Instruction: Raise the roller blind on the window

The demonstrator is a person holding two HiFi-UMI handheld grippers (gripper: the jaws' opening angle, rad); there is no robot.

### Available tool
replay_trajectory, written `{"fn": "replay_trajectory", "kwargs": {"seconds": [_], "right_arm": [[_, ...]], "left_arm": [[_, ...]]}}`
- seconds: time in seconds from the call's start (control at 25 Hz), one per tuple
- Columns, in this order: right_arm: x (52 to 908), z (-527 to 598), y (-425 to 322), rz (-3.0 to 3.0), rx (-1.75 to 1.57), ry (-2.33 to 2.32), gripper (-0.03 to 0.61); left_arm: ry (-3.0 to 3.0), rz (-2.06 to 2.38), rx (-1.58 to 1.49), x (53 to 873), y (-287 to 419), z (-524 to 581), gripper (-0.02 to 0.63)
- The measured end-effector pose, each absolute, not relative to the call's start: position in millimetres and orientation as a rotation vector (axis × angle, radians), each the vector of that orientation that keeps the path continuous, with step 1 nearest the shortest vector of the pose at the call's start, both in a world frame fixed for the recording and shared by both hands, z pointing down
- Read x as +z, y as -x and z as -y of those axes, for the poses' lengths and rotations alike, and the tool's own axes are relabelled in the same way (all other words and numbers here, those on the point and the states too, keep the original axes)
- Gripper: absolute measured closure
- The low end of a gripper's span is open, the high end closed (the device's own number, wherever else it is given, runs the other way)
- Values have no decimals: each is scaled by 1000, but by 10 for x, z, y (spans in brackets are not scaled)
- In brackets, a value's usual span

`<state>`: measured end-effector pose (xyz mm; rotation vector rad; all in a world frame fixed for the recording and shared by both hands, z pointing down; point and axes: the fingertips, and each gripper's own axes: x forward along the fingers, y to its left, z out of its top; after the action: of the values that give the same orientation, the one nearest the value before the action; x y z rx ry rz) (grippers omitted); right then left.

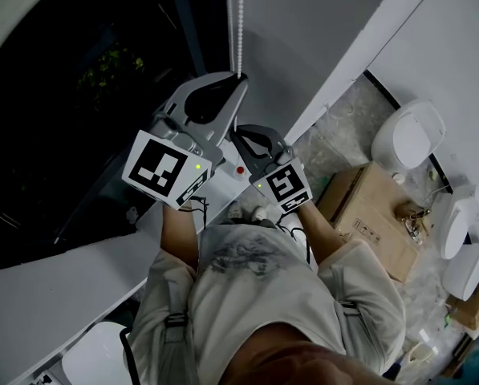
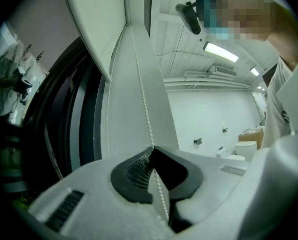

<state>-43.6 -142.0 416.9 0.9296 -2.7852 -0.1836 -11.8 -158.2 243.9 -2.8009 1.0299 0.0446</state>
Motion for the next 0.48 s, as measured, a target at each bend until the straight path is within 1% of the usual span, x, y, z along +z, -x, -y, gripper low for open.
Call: {"fn": "replay_trajectory", "kwargs": {"seconds": [0.48], "right_arm": [[4416, 1477, 405, 2752, -137, -907, 568]], "left_arm": [[2874, -1069, 16, 2688, 139, 1612, 603]]}}
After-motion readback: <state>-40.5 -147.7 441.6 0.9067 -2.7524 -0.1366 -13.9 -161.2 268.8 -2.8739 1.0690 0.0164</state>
